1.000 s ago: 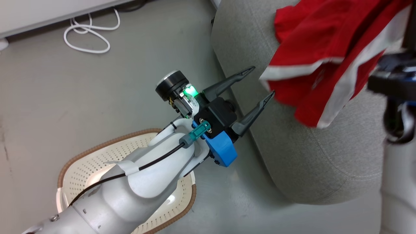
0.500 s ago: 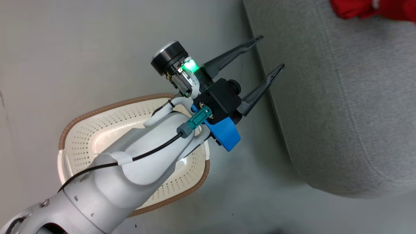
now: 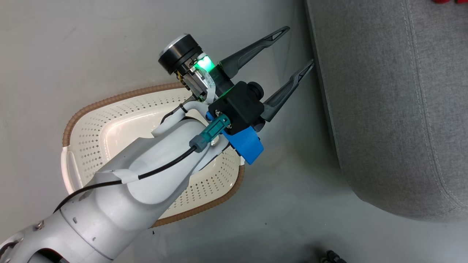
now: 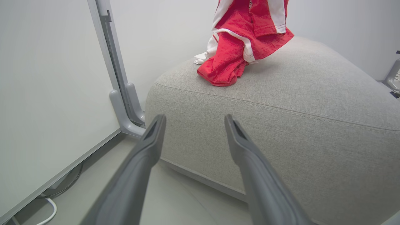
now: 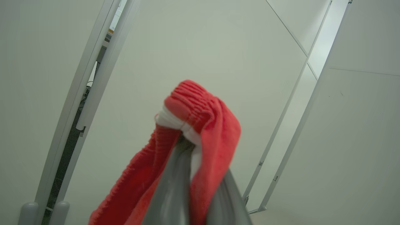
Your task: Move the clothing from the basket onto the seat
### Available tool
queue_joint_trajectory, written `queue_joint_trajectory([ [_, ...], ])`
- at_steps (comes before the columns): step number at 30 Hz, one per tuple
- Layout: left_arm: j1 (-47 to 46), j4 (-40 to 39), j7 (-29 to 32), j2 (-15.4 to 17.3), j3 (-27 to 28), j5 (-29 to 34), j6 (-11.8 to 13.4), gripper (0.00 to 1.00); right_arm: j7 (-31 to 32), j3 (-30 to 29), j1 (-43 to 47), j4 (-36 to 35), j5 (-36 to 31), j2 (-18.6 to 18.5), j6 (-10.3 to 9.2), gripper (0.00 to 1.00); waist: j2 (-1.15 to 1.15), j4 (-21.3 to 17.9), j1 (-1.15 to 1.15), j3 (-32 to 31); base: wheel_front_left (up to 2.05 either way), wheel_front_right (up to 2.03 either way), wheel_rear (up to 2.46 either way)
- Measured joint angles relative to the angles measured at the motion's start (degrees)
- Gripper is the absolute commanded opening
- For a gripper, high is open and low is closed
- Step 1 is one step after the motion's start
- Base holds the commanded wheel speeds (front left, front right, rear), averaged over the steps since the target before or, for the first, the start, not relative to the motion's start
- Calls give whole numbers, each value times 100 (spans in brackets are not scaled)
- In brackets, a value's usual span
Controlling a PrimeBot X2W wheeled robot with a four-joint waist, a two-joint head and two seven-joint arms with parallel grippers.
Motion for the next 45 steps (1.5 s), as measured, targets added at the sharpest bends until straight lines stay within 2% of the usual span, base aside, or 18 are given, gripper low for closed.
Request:
queue_joint_trajectory([
  [7,-3,-20,0,8,-10,32,-8,100,1,-267,637,214,-224,622,0,0,0,8,0,127,0,0,0],
  [15,-7,-41,0,74,8,43,-8,100,0,-604,1164,761,-374,961,0,0,0,56,0,195,0,0,0],
  [23,14,-38,0,83,13,49,-4,100,0,-628,1347,1138,-413,1251,0,0,0,22,-1,179,0,0,0],
  [24,13,-40,0,81,14,49,-4,100,1,-642,1353,1118,-425,1263,0,39,0,23,-1,169,0,0,0],
  [25,13,-38,0,79,20,49,-4,100,0,-654,1362,1083,-424,1276,0,100,0,23,0,153,0,0,0],
  [33,206,-135,0,77,200,56,57,100,0,-608,1883,645,-421,1473,0,100,0,4,-1,-178,0,0,0],
  [41,678,-318,0,3,589,29,160,100,1,-613,3009,-33,-377,1815,0,100,0,9,-1,-770,0,0,0],
  [45,1034,-398,-1,22,880,14,231,100,0,-291,3528,-400,-348,1964,0,100,0,40,-1,-1119,0,0,0],
])
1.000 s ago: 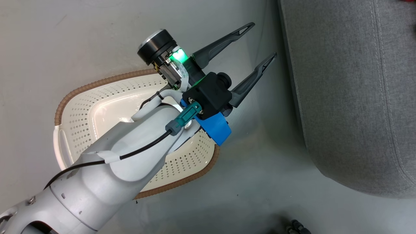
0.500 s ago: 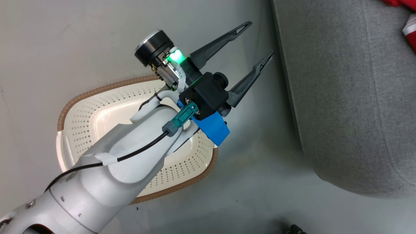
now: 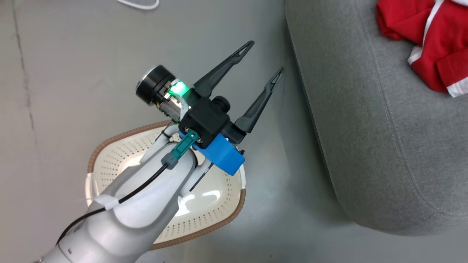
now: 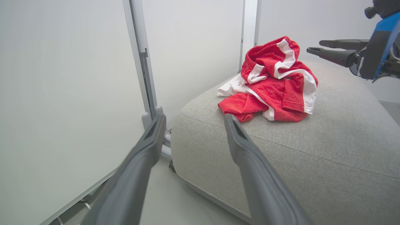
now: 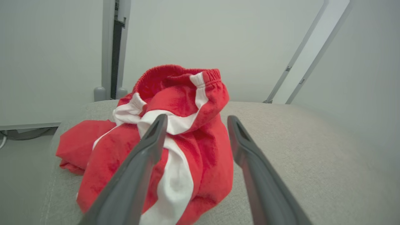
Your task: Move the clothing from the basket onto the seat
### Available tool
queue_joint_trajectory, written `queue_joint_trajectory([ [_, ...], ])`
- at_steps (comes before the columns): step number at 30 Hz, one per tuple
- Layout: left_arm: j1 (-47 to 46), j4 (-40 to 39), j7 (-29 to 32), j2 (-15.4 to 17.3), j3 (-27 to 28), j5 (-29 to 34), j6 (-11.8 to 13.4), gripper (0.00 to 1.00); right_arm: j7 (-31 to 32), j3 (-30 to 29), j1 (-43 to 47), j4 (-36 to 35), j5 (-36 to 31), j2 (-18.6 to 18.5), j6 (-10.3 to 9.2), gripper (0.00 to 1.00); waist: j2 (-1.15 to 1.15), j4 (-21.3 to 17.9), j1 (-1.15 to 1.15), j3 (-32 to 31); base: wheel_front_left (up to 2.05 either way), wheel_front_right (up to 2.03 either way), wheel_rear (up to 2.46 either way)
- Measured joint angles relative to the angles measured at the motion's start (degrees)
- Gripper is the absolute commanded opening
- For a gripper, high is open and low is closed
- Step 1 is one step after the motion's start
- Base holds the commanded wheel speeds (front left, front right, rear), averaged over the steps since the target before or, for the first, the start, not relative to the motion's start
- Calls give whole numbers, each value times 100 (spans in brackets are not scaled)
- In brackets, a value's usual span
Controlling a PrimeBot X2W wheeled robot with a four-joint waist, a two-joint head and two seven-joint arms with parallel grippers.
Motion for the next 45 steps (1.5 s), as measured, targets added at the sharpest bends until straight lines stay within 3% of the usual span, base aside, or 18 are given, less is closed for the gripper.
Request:
queue_joint_trajectory([
  [14,1435,-266,-1,1,1299,21,168,100,0,1196,988,-1304,554,361,0,100,0,498,-1,-1094,0,0,0],
  [29,2792,-526,-7,-170,2838,332,122,100,1,2094,1818,-1700,719,731,0,100,0,1302,-1,-2073,0,0,0],
  [45,3749,-753,-7,-475,3818,680,-23,100,0,2260,2874,-2039,738,1125,0,100,0,1591,0,-2659,0,0,0],
])
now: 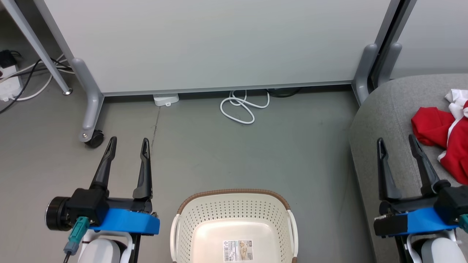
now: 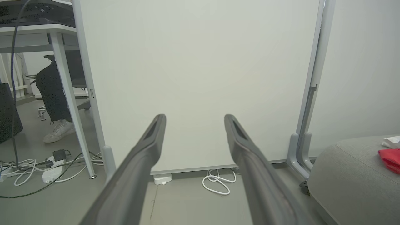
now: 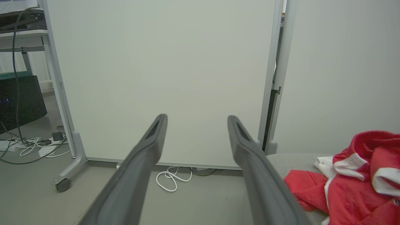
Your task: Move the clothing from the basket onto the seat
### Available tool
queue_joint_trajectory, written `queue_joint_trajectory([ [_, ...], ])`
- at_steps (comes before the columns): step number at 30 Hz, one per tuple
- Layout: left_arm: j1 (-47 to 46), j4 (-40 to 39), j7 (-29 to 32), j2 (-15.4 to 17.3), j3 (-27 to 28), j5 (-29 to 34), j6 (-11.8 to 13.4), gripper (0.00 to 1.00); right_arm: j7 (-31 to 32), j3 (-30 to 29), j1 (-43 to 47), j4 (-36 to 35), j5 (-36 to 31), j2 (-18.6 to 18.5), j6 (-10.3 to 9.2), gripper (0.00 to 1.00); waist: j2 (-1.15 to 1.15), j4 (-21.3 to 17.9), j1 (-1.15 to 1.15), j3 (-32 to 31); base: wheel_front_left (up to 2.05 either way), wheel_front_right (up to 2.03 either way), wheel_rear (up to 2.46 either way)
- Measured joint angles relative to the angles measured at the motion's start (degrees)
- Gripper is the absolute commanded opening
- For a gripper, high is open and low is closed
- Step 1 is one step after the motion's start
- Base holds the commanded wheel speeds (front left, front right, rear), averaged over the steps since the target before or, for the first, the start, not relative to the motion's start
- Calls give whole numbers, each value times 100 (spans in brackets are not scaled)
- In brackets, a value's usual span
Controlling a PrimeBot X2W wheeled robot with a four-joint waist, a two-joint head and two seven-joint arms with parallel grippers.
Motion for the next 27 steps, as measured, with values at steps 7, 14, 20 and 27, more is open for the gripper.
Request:
queue_joint_trajectory([
  [7,264,-70,0,-136,216,96,-62,100,0,0,283,-77,36,46,0,100,0,1,0,-111,0,0,0],
  [14,445,-41,0,-252,322,186,-110,100,0,57,443,-20,192,57,0,100,0,4,1,-245,0,0,0],
  [20,566,25,1,-309,403,203,-167,100,0,132,542,65,320,59,0,100,0,4,0,-326,0,0,0],
  [27,663,79,0,-350,488,238,-218,100,0,209,638,234,444,62,0,100,0,-16,1,-383,0,0,0],
])
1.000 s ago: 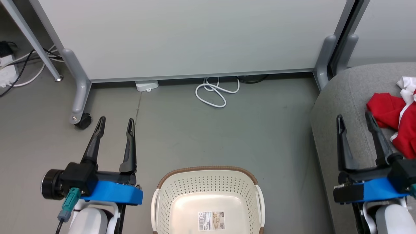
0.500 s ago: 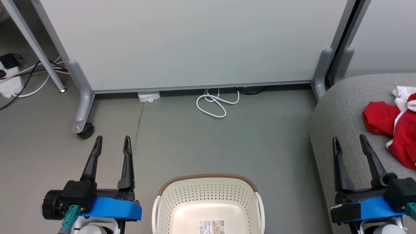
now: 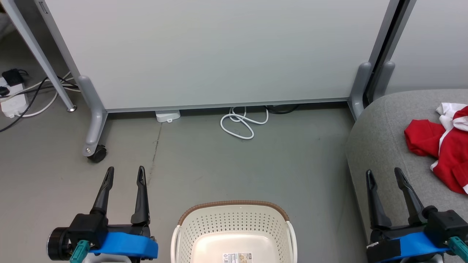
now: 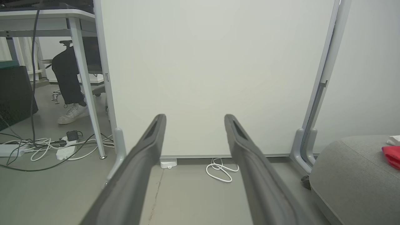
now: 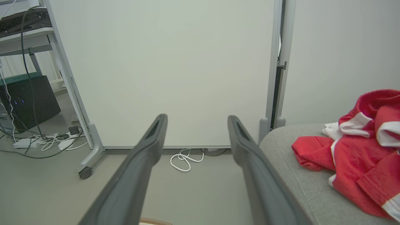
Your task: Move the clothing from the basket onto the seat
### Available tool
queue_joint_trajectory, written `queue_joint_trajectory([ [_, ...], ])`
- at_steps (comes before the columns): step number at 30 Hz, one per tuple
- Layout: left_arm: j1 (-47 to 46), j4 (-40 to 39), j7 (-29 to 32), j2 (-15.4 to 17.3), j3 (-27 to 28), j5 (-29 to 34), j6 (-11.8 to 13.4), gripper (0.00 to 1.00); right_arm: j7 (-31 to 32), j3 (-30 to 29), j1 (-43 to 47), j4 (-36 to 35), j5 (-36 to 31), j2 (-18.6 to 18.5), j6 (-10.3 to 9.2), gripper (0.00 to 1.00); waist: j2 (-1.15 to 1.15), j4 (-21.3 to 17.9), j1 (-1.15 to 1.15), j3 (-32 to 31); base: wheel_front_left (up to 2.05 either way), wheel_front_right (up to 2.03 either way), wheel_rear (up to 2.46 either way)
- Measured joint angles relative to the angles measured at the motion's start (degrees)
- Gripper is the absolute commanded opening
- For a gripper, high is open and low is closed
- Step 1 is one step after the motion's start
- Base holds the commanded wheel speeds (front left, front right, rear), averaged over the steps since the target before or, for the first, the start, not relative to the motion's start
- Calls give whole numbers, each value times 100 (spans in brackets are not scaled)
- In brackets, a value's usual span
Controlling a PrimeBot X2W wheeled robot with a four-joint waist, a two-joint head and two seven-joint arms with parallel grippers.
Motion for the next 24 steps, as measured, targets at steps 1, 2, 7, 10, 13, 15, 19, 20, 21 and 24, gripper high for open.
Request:
queue_joint_trajectory([
  [1,8,4,0,-5,8,0,-22,100,0,4,0,7,3,0,-1,100,0,-3,0,-2,0,0,0],
  [2,13,10,0,-10,13,3,-37,100,0,5,0,11,20,0,-1,100,0,-7,0,-2,0,0,0],
  [7,22,67,1,-30,59,55,-48,100,0,8,-1,52,49,0,0,100,0,-33,0,7,0,0,0],
  [10,23,108,1,-40,87,67,-48,100,0,-7,-2,67,60,0,0,100,0,-40,1,6,0,0,0],
  [13,23,134,0,-48,114,98,-51,100,0,-9,-2,80,77,0,0,100,0,-41,1,3,0,0,0],
  [15,23,141,0,-53,125,103,-68,100,0,-8,-2,87,91,0,0,100,0,-40,1,-1,0,0,0],
  [19,90,250,21,-73,125,99,-76,0,2,-1,20,209,97,9,0,0,0,-40,1,-5,0,0,0],
  [20,132,311,35,-85,123,99,-76,0,2,0,36,269,99,13,-1,0,0,-40,1,-5,0,0,0],
  [21,176,364,37,-94,124,98,-76,0,4,3,57,325,100,18,-1,0,0,-41,1,-6,0,0,0],
  [24,279,513,81,-124,127,26,-76,0,48,1,94,474,167,27,-1,0,0,-45,1,-7,0,0,0],
])
